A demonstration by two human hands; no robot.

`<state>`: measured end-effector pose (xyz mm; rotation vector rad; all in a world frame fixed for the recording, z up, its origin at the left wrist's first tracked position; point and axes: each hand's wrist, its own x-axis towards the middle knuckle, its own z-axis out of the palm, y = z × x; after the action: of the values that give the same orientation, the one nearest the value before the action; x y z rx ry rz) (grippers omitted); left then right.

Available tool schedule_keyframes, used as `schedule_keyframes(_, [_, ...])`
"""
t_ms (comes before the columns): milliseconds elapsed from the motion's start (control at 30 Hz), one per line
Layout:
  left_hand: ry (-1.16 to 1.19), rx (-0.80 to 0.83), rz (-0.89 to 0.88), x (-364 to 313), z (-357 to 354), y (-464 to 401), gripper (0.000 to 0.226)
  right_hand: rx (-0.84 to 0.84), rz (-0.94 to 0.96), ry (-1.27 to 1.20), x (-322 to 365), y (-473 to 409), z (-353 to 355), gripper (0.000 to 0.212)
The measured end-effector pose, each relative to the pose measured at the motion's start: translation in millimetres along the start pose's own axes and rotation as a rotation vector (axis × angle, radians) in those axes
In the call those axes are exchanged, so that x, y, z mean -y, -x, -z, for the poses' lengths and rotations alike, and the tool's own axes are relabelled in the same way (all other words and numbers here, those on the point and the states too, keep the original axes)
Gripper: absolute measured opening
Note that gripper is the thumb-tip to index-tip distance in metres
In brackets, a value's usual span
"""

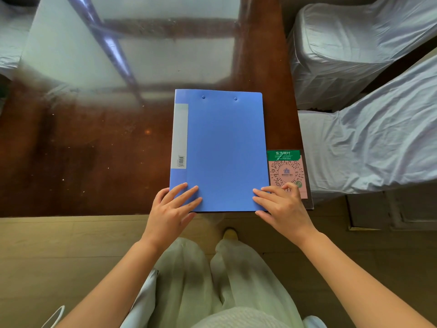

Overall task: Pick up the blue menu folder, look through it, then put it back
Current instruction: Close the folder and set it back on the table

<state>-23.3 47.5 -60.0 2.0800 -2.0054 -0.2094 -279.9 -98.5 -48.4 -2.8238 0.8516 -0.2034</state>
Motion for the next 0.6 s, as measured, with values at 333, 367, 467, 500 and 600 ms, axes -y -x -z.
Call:
schedule_keyframes(333, [-0.006, 0.006, -0.014, 2.3, -0.4, -0.4, 0.042, 0.020, 0.017, -0.020, -3.3, -2.1, 2.2, 0.034])
schedule_keyframes(367, [-0.008, 0.003, -0.017, 3.0, -1.2, -0.6, 0.042, 0.021, 0.022, -0.021, -4.3, -2.6, 2.2, 0.034])
schedule_keyframes(467, [-0.008, -0.018, -0.019, 3.5, -3.5, -0.1, 0.040, 0.020, 0.038, -0.016, -5.4, -3.7, 1.7, 0.033])
schedule_keyframes(500, [-0.007, -0.035, -0.022, 3.3, -4.7, 0.9, 0.039, 0.015, 0.045, -0.013, -5.5, -3.6, 1.3, 0.032])
schedule_keyframes(600, [0.000, -0.072, -0.026, 1.5, -7.0, 4.2, 0.037, 0.004, 0.059, -0.003, -3.9, -1.9, 0.5, 0.030])
